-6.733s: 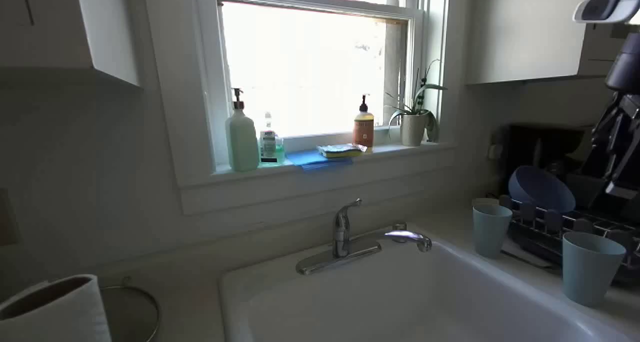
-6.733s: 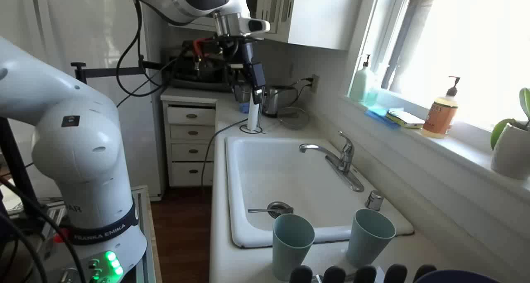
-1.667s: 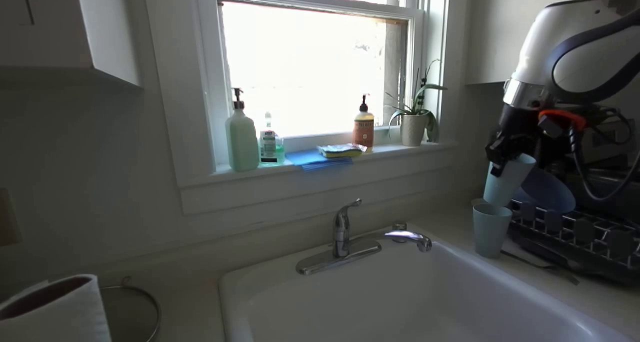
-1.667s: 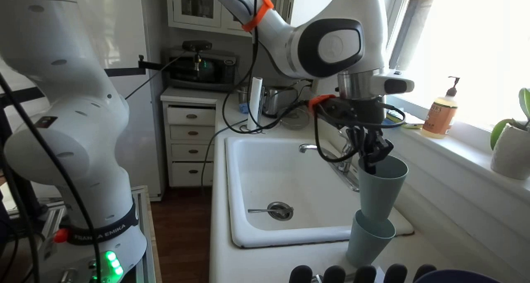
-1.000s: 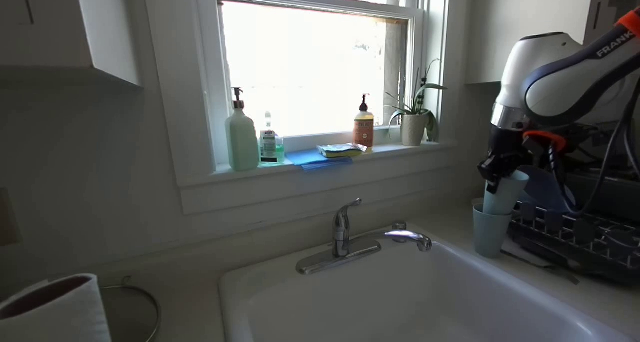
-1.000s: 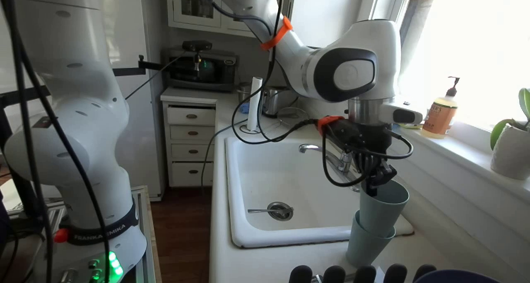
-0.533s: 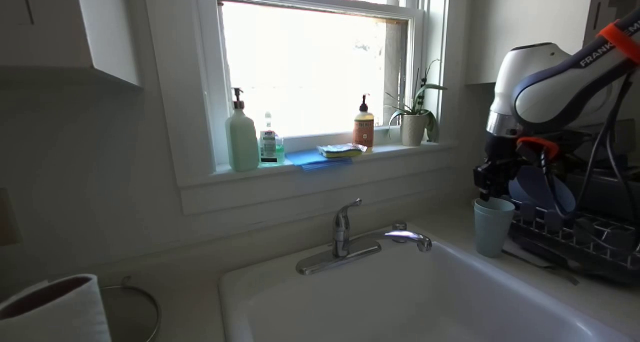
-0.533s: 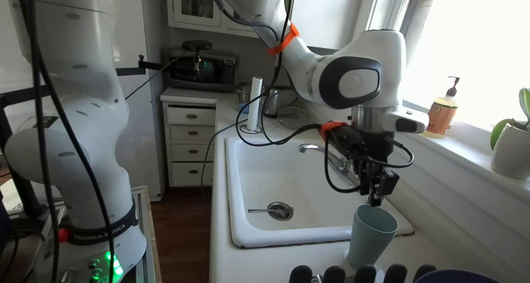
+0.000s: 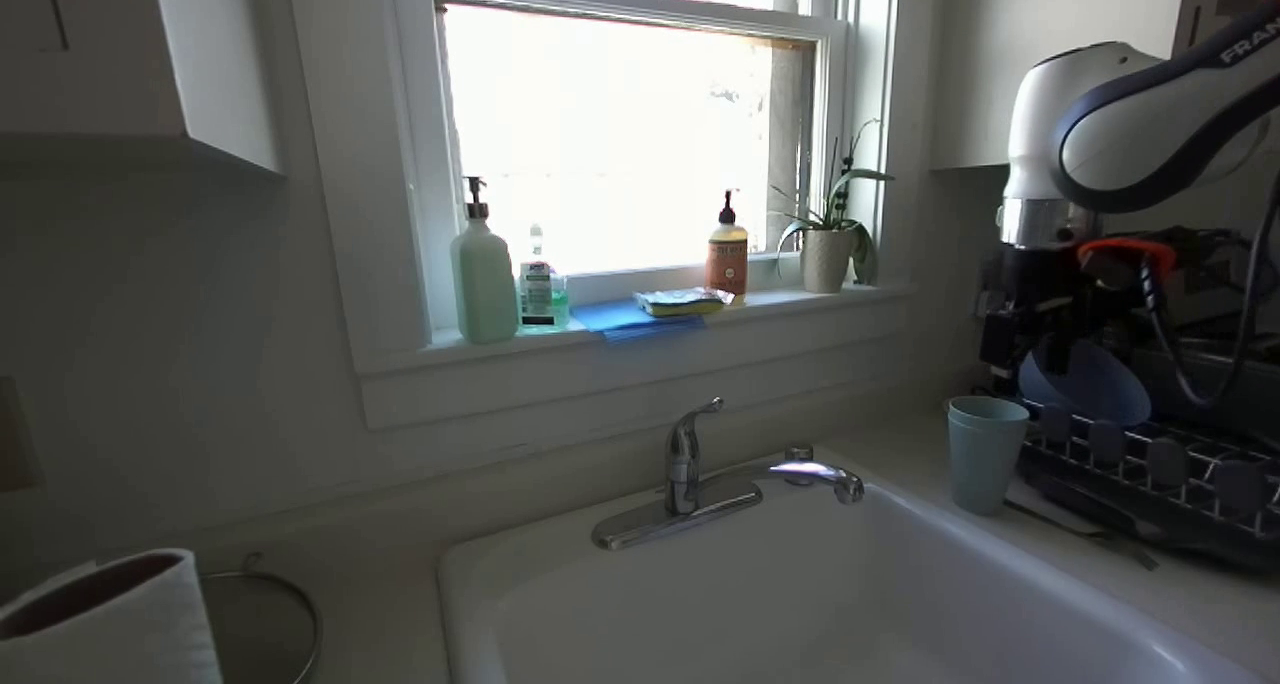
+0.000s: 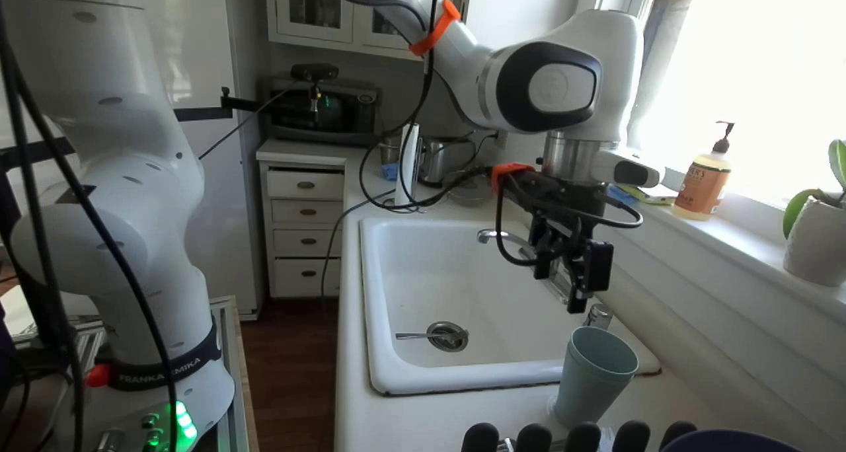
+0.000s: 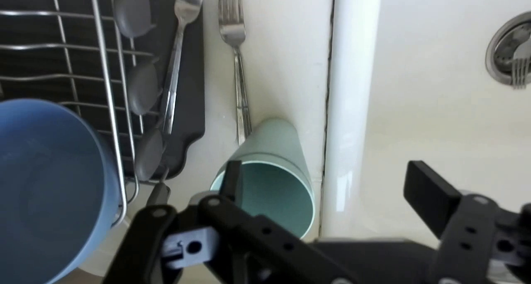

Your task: Stack the two green cups together then place the silver fork in the stacked cups

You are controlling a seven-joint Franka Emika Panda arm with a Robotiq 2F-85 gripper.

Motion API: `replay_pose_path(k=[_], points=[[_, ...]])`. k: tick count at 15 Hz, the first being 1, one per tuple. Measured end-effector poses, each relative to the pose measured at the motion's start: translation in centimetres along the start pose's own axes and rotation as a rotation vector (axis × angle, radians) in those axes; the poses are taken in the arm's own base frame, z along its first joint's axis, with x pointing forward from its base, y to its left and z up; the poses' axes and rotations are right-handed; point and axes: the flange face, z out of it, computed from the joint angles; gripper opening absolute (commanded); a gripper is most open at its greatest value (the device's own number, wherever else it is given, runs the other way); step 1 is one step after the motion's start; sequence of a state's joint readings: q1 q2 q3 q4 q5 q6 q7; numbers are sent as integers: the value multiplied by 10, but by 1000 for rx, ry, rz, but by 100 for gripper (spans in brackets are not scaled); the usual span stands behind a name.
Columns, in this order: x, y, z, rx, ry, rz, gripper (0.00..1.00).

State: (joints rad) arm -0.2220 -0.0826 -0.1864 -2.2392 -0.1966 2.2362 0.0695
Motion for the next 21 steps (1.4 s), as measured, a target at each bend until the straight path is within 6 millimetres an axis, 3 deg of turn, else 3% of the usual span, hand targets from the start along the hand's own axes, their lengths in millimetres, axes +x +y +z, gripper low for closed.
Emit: replay_pose_path(k=[4,10,15,21], points=[[-35,15,5,3,-125,-35,100],[-75,28,66,31,-189,-36,100],[-84,30,114,52,-91,-17,100],[-78,18,154,22,-54,-59,100]])
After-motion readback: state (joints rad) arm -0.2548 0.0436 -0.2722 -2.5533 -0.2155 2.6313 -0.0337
